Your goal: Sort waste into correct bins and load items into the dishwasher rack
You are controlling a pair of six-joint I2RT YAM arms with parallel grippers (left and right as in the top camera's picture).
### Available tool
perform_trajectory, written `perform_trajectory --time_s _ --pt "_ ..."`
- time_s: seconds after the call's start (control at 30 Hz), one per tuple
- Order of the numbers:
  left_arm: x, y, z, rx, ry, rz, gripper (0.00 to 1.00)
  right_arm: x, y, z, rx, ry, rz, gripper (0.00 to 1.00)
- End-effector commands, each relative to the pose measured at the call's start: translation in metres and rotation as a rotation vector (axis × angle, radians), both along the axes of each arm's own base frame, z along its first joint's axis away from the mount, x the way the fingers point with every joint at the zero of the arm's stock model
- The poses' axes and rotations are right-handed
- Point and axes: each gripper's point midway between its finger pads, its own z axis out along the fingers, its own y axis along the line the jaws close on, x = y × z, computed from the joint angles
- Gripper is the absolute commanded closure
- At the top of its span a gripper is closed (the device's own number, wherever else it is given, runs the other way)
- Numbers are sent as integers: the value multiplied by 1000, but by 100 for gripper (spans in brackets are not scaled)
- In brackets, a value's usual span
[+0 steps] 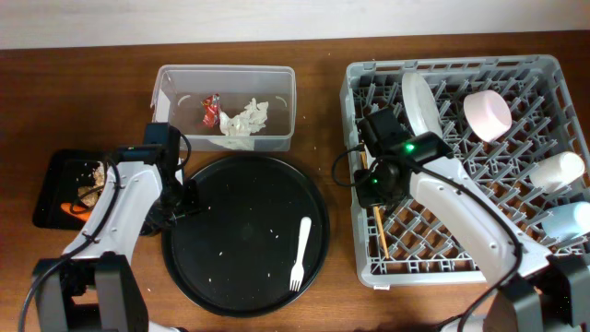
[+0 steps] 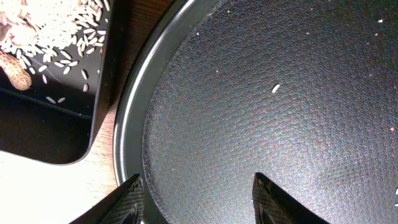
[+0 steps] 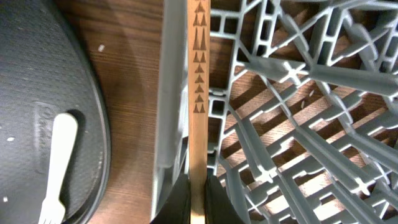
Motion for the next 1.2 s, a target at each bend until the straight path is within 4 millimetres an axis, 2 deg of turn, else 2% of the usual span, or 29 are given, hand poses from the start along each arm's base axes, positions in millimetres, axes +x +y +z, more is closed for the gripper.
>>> perform_trajectory --time_s 0.0,0.1,0.23,0.3,0.33,0.37,0.43,0.47,0.53,0.6,0.67,0.77,0.83,1.0,1.17 --pt "-3 2 2 13 -4 -14 44 1 -1 -11 -8 23 5 94" --pt "-3 2 2 13 -4 -14 44 1 0 -11 -7 21 6 71" --pt "-3 2 2 13 -4 -14 44 1 0 -11 -2 21 -2 70" --pt "-3 2 2 13 -4 -14 44 1 6 -4 32 21 3 69" --pt "-3 2 2 13 -4 -14 44 2 13 8 70 11 11 69" --pt "-3 2 2 13 -4 -14 44 5 27 29 146 -15 23 67" --pt "-3 2 2 13 -5 -14 44 2 40 53 197 -41 -41 67" --pt "-3 2 2 13 -5 -14 44 -3 48 56 206 -37 -48 67" --pt "-3 2 2 13 -6 -14 44 -24 76 53 210 0 -14 63" --pt "-3 2 2 13 -6 -14 44 -51 104 39 202 62 -12 49" --pt "-3 2 2 13 -6 -14 44 -76 120 17 168 148 -100 49" --pt "-3 2 2 13 -5 -14 44 -93 138 -19 131 200 -128 49" --pt "-3 2 2 13 -6 -14 44 -97 143 -39 92 230 -114 49" --pt "-3 2 2 13 -6 -14 44 -105 141 -85 -1 339 -147 50" --pt "-3 2 2 13 -6 -14 44 -101 146 -106 5 331 -144 51"
